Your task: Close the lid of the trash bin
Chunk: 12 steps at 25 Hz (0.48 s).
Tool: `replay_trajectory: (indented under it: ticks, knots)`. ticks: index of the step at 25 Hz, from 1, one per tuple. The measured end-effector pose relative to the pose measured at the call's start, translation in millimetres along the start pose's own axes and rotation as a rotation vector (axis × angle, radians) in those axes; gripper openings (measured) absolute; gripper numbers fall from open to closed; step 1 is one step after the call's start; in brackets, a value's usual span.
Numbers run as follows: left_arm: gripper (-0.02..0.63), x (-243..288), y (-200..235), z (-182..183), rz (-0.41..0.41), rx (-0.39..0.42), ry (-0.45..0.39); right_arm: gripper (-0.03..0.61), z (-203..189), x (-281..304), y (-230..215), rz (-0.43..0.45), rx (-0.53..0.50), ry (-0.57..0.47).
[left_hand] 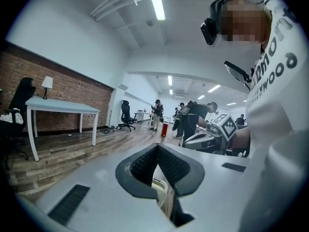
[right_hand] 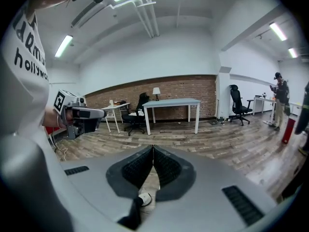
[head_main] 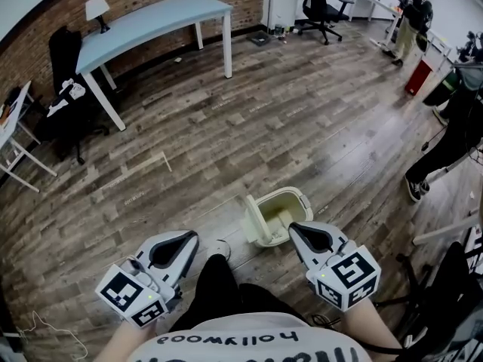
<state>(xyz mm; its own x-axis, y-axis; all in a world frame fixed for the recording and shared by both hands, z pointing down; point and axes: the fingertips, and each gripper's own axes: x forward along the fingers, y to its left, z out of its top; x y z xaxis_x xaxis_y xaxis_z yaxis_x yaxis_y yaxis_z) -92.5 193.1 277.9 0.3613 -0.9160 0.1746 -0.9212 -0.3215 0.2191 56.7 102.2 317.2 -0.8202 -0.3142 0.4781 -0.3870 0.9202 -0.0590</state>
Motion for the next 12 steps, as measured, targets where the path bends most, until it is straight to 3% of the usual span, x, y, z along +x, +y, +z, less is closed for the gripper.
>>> replay_trajectory:
  ticks: [12]
  knots:
    - [0.008,32.9,70.8,24.4,-0.052,0.004,0.020,0.009,8.9,73.9,-11.6,0.019,0.041,0.068]
